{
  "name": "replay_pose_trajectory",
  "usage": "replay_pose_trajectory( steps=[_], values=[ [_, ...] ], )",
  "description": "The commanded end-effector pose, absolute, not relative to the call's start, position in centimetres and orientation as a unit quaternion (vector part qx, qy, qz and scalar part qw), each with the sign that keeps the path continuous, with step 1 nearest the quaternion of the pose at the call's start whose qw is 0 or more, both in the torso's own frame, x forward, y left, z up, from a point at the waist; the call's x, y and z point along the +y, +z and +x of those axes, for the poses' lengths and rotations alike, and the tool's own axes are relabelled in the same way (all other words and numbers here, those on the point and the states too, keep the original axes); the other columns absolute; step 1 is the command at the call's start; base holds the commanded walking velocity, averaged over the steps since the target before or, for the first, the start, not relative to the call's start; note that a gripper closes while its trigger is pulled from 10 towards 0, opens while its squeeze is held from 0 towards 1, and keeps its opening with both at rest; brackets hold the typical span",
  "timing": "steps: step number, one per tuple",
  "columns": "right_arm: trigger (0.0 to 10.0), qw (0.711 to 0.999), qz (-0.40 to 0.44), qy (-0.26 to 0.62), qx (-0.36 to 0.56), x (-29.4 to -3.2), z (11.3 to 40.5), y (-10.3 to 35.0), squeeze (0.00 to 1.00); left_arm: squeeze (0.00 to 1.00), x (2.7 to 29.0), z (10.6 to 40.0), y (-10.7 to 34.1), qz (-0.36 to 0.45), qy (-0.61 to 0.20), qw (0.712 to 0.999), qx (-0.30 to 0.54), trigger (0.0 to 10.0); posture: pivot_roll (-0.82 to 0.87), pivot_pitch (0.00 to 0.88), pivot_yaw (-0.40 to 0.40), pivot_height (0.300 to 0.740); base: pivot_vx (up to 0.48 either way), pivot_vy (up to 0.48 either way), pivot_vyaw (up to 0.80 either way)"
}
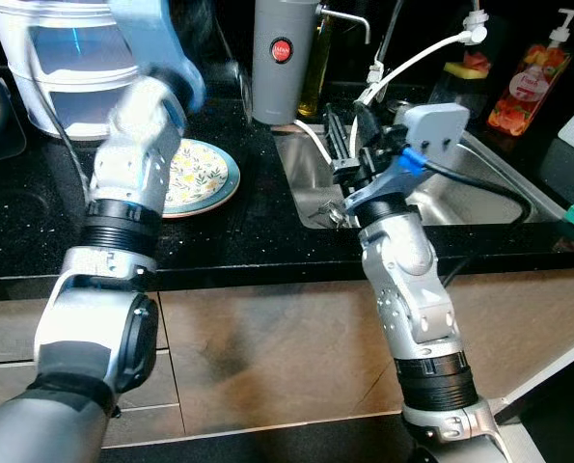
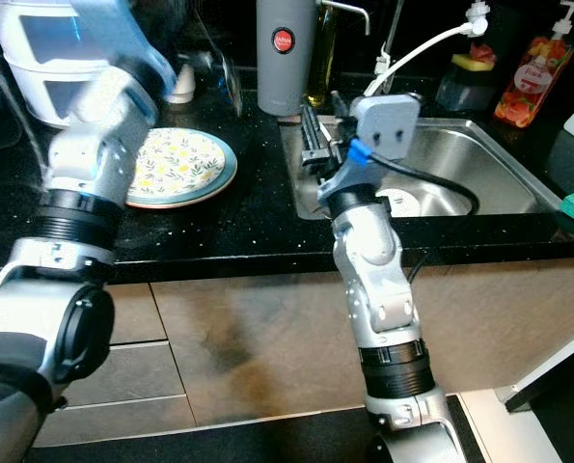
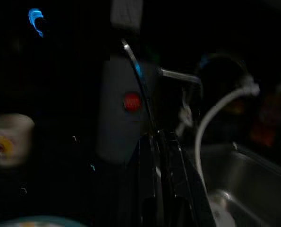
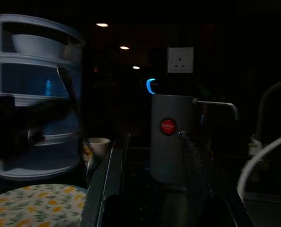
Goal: Kitchen organization
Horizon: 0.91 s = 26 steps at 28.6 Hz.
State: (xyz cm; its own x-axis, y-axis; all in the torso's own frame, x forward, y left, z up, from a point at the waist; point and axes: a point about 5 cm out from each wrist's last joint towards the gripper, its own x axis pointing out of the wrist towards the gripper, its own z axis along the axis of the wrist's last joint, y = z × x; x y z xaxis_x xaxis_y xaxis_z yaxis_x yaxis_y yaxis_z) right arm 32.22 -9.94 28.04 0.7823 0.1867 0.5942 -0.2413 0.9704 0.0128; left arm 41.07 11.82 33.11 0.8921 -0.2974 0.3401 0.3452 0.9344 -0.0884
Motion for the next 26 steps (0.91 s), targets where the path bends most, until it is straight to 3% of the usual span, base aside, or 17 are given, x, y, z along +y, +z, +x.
replay_pose_trajectory(
  steps=[1,4,9,13,14,15,16,20,26],
  values=[
    [10.0,0.951,0.007,0.059,-0.302,-11.3,32.7,27.6,0.0,0.0,9.9,41.6,32.3,-0.054,-0.192,0.972,-0.127,10.0,0.08,0.0,-0.054,0.74,0.0,0.0,0.0],
    [10.0,0.947,-0.052,0.03,-0.315,-12.1,32.8,27.6,0.0,0.0,8.0,41.8,31.3,-0.068,-0.228,0.966,-0.096,10.0,0.08,0.0,-0.047,0.74,0.0,0.0,0.0],
    [10.0,0.938,-0.117,-0.048,-0.321,-14.4,32.5,27.9,0.0,0.0,2.3,40.9,29.6,-0.156,-0.312,0.936,-0.046,10.0,0.01,0.0,0.0,0.74,0.0,0.0,0.0],
    [10.0,0.939,-0.115,-0.055,-0.319,-14.8,32.4,27.8,0.0,0.0,1.4,40.7,28.6,-0.146,-0.315,0.938,-0.025,10.0,0.0,0.0,0.006,0.74,0.0,0.0,0.0],
    [10.0,0.94,-0.114,-0.058,-0.317,-14.9,32.3,27.7,0.0,0.91,1.0,40.6,27.8,-0.139,-0.315,0.939,-0.011,10.0,0.0,0.0,0.005,0.74,0.0,0.0,0.0],
    [10.0,0.94,-0.114,-0.058,-0.317,-14.9,32.3,27.7,0.0,0.91,1.0,40.6,27.8,-0.139,-0.315,0.939,-0.011,10.0,0.0,0.0,0.005,0.74,0.0,0.0,0.0],
    [10.0,0.943,-0.104,-0.059,-0.312,-15.0,32.2,27.5,0.0,1.0,0.8,40.5,26.9,-0.137,-0.314,0.939,0.007,10.0,0.0,0.0,0.005,0.74,0.0,0.0,0.0],
    [10.0,0.945,-0.093,-0.058,-0.307,-14.9,32.2,27.3,0.0,1.0,1.0,40.5,25.5,-0.135,-0.307,0.942,0.024,10.0,0.01,0.0,-0.002,0.74,0.0,0.0,0.0],
    [10.0,0.944,-0.089,-0.043,-0.315,-14.0,32.4,27.5,0.0,1.0,3.2,41.1,26.2,-0.16,-0.285,0.945,-0.015,10.0,0.03,0.0,-0.02,0.74,0.0,0.0,0.0]
  ],
)
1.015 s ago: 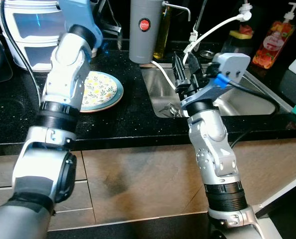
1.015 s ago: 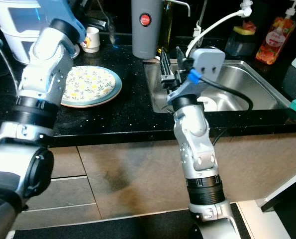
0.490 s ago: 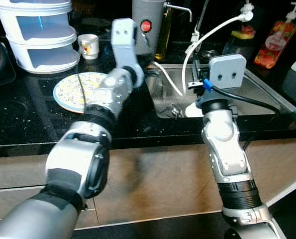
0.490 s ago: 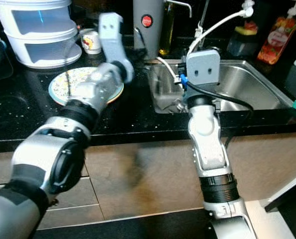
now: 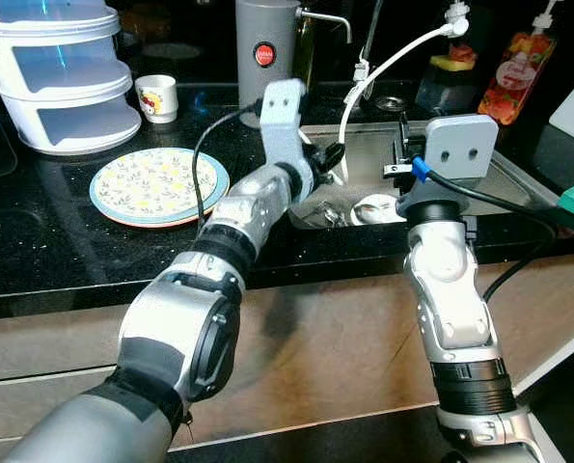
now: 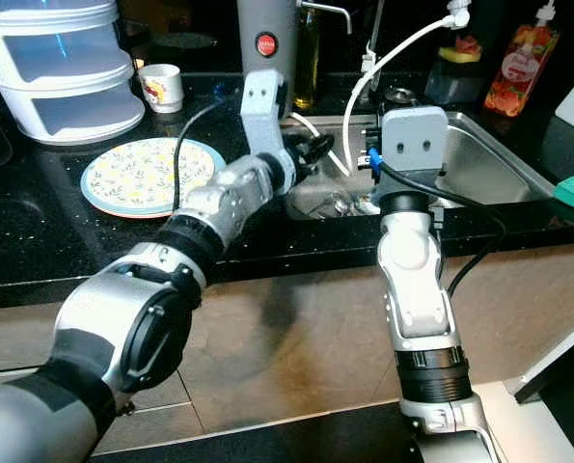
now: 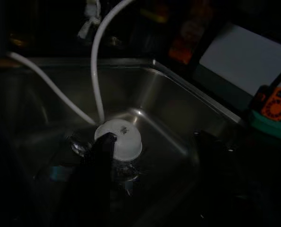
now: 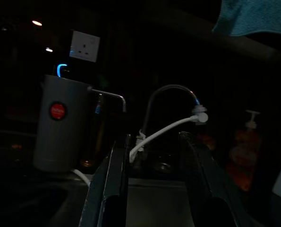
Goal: Kitchen organization
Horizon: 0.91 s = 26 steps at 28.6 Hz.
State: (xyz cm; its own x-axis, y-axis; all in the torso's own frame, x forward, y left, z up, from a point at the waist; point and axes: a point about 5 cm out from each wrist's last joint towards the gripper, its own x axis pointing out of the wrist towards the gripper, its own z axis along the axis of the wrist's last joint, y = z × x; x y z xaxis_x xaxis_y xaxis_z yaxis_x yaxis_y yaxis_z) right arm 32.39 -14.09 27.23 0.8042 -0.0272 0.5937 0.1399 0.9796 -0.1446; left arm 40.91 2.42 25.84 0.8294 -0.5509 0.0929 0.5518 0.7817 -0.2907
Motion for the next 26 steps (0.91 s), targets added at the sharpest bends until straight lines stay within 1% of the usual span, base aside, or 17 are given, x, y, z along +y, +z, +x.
replay_pose_trajectory(
  steps=[1,3,4,6,7,10,11,14,15,17,18,19,22,23,25,26],
  values=[
    [10.0,0.944,-0.084,-0.035,-0.317,-13.7,32.5,27.5,0.0,0.0,4.0,41.3,26.9,-0.149,-0.279,0.948,-0.035,10.0,0.03,0.0,-0.02,0.74,0.0,0.0,0.0],
    [10.0,0.946,-0.073,-0.023,-0.316,-13.3,32.5,27.6,0.0,0.0,5.4,41.4,27.8,-0.115,-0.272,0.953,-0.069,10.0,0.03,0.0,-0.02,0.74,0.0,0.0,0.0],
    [10.0,0.946,-0.067,-0.017,-0.316,-13.1,32.4,27.5,0.0,0.0,5.9,41.4,27.8,-0.091,-0.264,0.957,-0.072,10.0,0.05,0.0,-0.034,0.74,0.0,0.0,0.0],
    [10.0,0.948,-0.065,-0.012,-0.312,-13.0,32.4,27.3,0.0,0.0,7.0,41.5,26.9,-0.032,-0.234,0.97,-0.061,10.0,0.05,0.0,-0.034,0.74,0.0,0.0,0.0],
    [10.0,0.948,-0.065,-0.012,-0.312,-13.0,32.4,27.3,0.0,0.0,7.0,41.5,26.9,-0.032,-0.234,0.97,-0.061,10.0,0.05,0.0,-0.034,0.74,0.0,0.0,0.0],
    [10.0,0.951,-0.053,-0.006,-0.305,-13.0,32.6,27.2,0.0,0.0,9.1,40.9,25.3,-0.004,-0.186,0.982,-0.044,10.0,0.08,0.0,-0.043,0.74,0.0,0.0,0.0],
    [10.0,0.951,-0.053,-0.006,-0.305,-13.0,32.6,27.2,0.0,0.0,9.1,40.9,25.3,-0.004,-0.186,0.982,-0.044,10.0,0.08,0.0,-0.043,0.74,0.0,0.0,0.0],
    [10.0,0.952,-0.047,0.0,-0.301,-12.8,32.7,27.1,0.0,0.0,11.6,40.2,23.3,0.027,-0.121,0.992,-0.009,10.0,0.09,0.007,-0.045,0.74,0.0,0.0,0.0],
    [10.0,0.952,-0.048,0.004,-0.302,-12.6,32.7,27.1,0.0,0.0,12.4,40.0,23.1,0.059,-0.105,0.993,-0.012,10.0,0.09,0.009,-0.046,0.74,0.0,0.0,0.0],
    [10.0,0.952,-0.048,0.004,-0.302,-12.6,32.7,27.1,0.0,0.0,12.4,40.0,23.1,0.059,-0.105,0.993,-0.012,10.0,0.09,0.009,-0.046,0.74,0.0,0.0,0.0],
    [10.0,0.952,-0.049,0.008,-0.303,-12.5,32.7,27.1,0.0,0.0,12.9,39.8,23.2,0.104,-0.093,0.99,-0.027,10.0,0.09,0.009,-0.046,0.74,0.0,0.0,0.0],
    [10.0,0.952,-0.049,0.008,-0.303,-12.5,32.7,27.1,0.0,0.0,12.9,39.8,23.2,0.104,-0.093,0.99,-0.027,10.0,0.09,0.009,-0.046,0.74,0.0,0.0,0.0],
    [10.0,0.953,-0.048,0.012,-0.298,-12.5,32.6,26.7,0.0,0.0,15.9,39.0,24.7,0.226,-0.08,0.97,-0.044,10.0,0.1,0.016,-0.041,0.74,0.0,0.0,0.0],
    [10.0,0.953,-0.048,0.012,-0.298,-12.5,32.6,26.7,0.0,0.0,15.9,39.0,24.7,0.226,-0.08,0.97,-0.044,10.0,0.1,0.016,-0.041,0.74,0.0,0.0,0.0],
    [10.0,0.954,-0.045,0.01,-0.295,-12.6,32.6,26.6,0.0,0.0,17.6,38.5,25.5,0.275,-0.067,0.959,-0.034,10.0,0.11,0.015,-0.039,0.74,0.0,0.0,0.0],
    [10.0,0.954,-0.045,0.01,-0.295,-12.6,32.6,26.6,0.0,0.0,17.6,38.5,25.5,0.275,-0.067,0.959,-0.034,10.0,0.11,0.015,-0.039,0.74,0.0,0.0,0.0]
  ],
)
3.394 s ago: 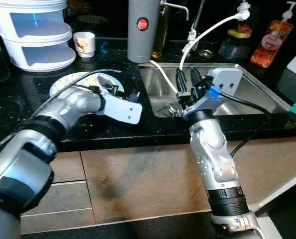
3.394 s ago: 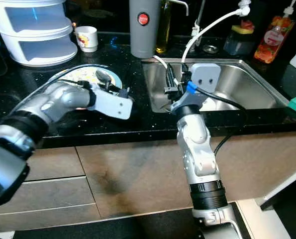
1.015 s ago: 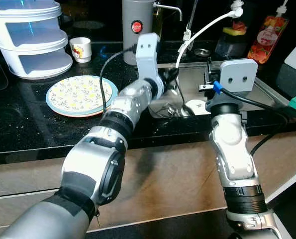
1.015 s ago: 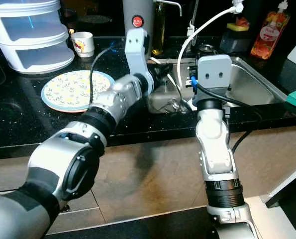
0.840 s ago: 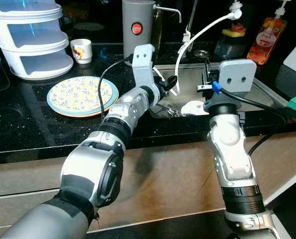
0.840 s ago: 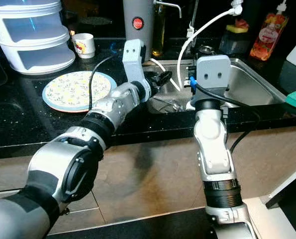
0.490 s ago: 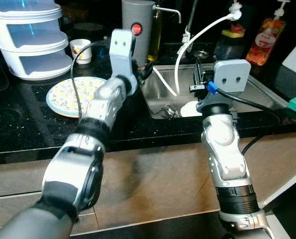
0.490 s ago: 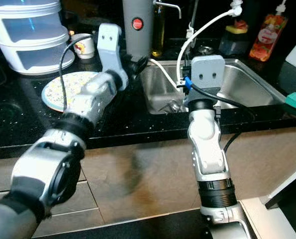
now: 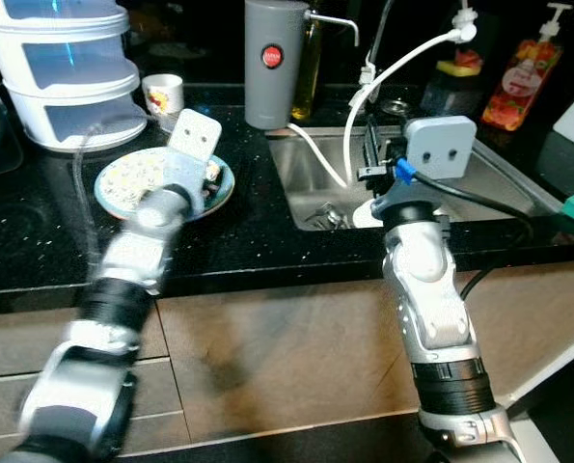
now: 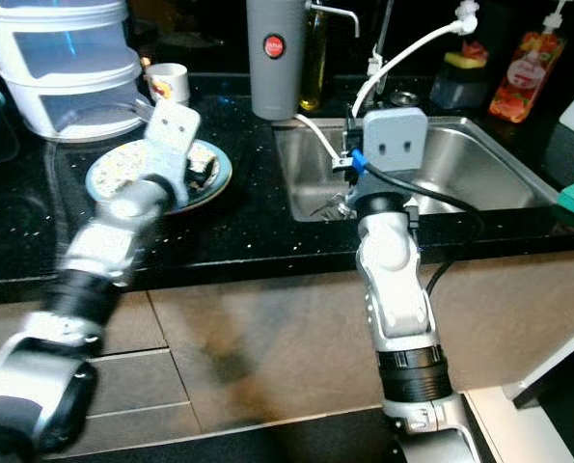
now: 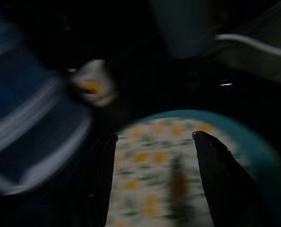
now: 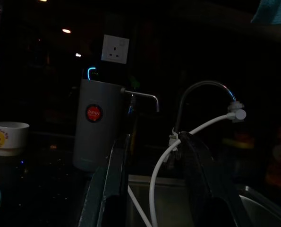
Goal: Kitchen organization
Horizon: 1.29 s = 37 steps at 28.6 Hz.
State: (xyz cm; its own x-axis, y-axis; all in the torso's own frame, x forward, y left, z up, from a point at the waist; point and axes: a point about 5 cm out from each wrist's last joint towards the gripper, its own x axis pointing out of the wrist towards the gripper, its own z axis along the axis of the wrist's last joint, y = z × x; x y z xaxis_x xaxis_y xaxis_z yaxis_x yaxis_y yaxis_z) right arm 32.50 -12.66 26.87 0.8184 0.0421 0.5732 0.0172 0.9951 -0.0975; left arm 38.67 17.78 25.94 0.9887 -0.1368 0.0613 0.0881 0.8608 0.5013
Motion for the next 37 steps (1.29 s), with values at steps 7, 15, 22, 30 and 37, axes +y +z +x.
replay_pose_trajectory(
  steps=[7,15,22,30,37],
  values=[
    [10.0,0.956,-0.04,0.009,-0.291,-12.5,32.6,26.3,0.0,0.0,16.4,35.8,25.4,0.327,-0.213,0.92,-0.038,10.0,0.11,0.016,-0.033,0.74,0.0,0.0,0.0],
    [10.0,0.954,-0.043,0.01,-0.296,-12.5,32.6,26.6,0.0,0.0,15.6,37.3,22.7,0.299,-0.207,0.931,0.02,10.0,0.1,0.014,-0.037,0.74,0.0,0.0,0.0],
    [10.0,0.954,-0.044,0.005,-0.295,-12.8,32.5,26.5,0.0,0.0,19.2,38.1,20.0,0.326,-0.116,0.933,0.099,10.0,0.09,0.011,-0.036,0.74,0.0,0.0,0.0],
    [10.0,0.954,-0.044,0.008,-0.295,-12.7,32.6,26.6,0.0,0.0,20.9,38.1,20.2,0.338,-0.068,0.933,0.106,10.0,0.1,0.012,-0.043,0.74,0.0,0.0,0.0],
    [10.0,0.954,-0.044,0.014,-0.297,-12.6,32.7,26.8,0.0,0.0,22.9,38.1,22.6,0.284,-0.008,0.956,0.067,10.0,0.1,0.017,-0.054,0.74,0.0,0.0,0.0]
  ],
)
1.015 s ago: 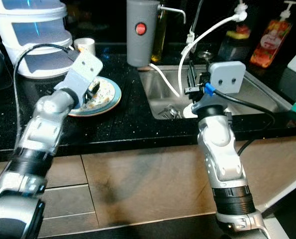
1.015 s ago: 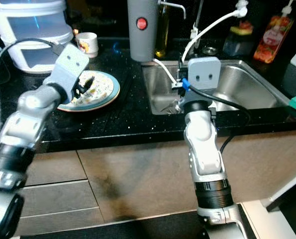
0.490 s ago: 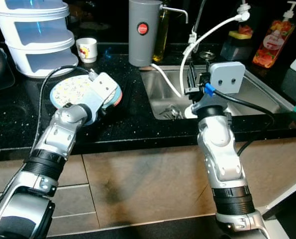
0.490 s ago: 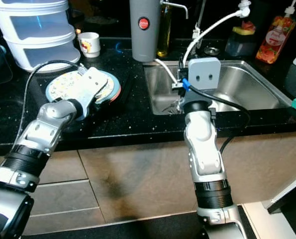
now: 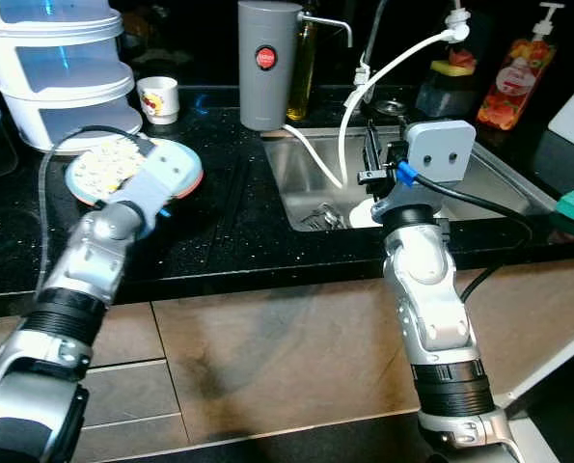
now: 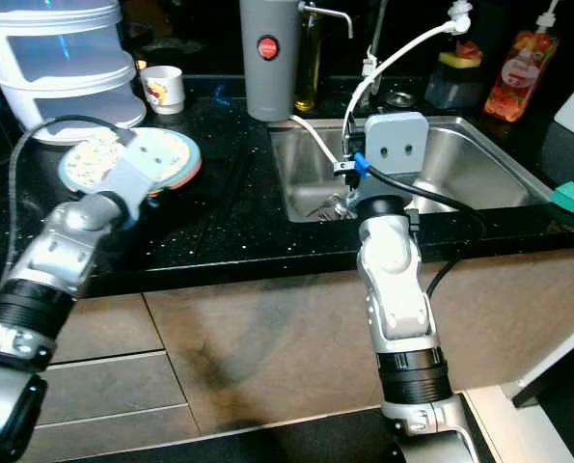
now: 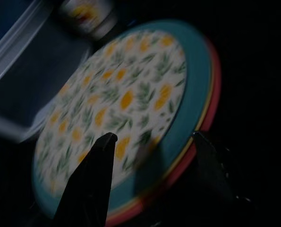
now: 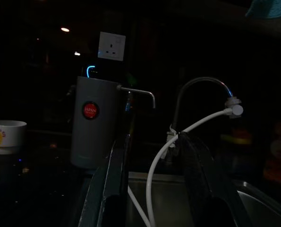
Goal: Kitchen organization
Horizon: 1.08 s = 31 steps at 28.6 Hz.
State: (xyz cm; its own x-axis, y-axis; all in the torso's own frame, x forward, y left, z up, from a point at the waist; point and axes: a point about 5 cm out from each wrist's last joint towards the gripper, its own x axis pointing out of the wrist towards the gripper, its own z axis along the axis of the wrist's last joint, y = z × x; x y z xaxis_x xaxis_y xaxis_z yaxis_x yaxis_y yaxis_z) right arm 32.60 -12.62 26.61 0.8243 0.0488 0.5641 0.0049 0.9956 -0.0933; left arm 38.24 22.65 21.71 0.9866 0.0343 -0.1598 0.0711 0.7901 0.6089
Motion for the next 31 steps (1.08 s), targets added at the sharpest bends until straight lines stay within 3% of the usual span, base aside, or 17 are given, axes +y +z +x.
replay_pose_trajectory(
  steps=[1,4,5,7,9,13,19,28,31],
  values=[
    [10.0,0.954,-0.044,0.014,-0.297,-12.6,32.7,26.8,0.0,0.0,22.9,38.1,22.6,0.284,-0.008,0.956,0.067,10.0,0.1,0.017,-0.054,0.74,0.0,0.0,0.0],
    [10.0,0.953,-0.046,0.014,-0.298,-12.8,32.6,26.8,0.0,0.0,18.6,37.4,26.5,0.093,-0.1,0.99,-0.039,10.0,0.1,0.018,-0.058,0.74,0.0,0.0,0.0],
    [10.0,0.953,-0.046,0.014,-0.298,-12.8,32.6,26.8,0.0,0.0,18.6,37.4,26.5,0.093,-0.1,0.99,-0.039,10.0,0.1,0.018,-0.058,0.74,0.0,0.0,0.0],
    [10.0,0.953,-0.046,0.015,-0.298,-12.8,32.7,26.9,0.0,0.0,15.3,36.7,27.1,0.037,-0.151,0.986,-0.055,10.0,0.09,0.017,-0.057,0.74,0.0,0.0,0.0],
    [10.0,0.953,-0.047,0.017,-0.299,-12.6,32.7,27.0,0.0,0.0,12.5,36.3,26.7,0.049,-0.173,0.982,-0.058,10.0,0.09,0.017,-0.057,0.74,0.0,0.0,0.0],
    [10.0,0.953,-0.05,0.02,-0.299,-12.6,32.6,27.0,0.0,0.0,10.2,36.4,24.7,0.067,-0.149,0.986,-0.022,10.0,0.08,0.015,-0.06,0.74,0.0,0.0,0.0],
    [10.0,0.954,-0.053,0.019,-0.296,-12.8,32.7,26.9,0.0,0.0,9.1,37.3,21.9,0.076,-0.073,0.993,0.06,10.0,0.08,0.012,-0.071,0.74,0.0,0.0,0.0],
    [10.0,0.952,-0.052,0.03,-0.3,-12.3,32.8,27.1,0.0,0.0,6.8,37.5,21.8,0.076,-0.075,0.991,0.08,10.0,0.07,0.004,-0.072,0.74,0.0,0.0,0.0],
    [10.0,0.952,-0.052,0.032,-0.3,-12.2,32.8,27.1,0.0,0.0,7.2,37.9,20.1,0.059,-0.057,0.988,0.133,10.0,0.07,0.0,-0.069,0.74,0.0,0.0,0.0]
  ],
)
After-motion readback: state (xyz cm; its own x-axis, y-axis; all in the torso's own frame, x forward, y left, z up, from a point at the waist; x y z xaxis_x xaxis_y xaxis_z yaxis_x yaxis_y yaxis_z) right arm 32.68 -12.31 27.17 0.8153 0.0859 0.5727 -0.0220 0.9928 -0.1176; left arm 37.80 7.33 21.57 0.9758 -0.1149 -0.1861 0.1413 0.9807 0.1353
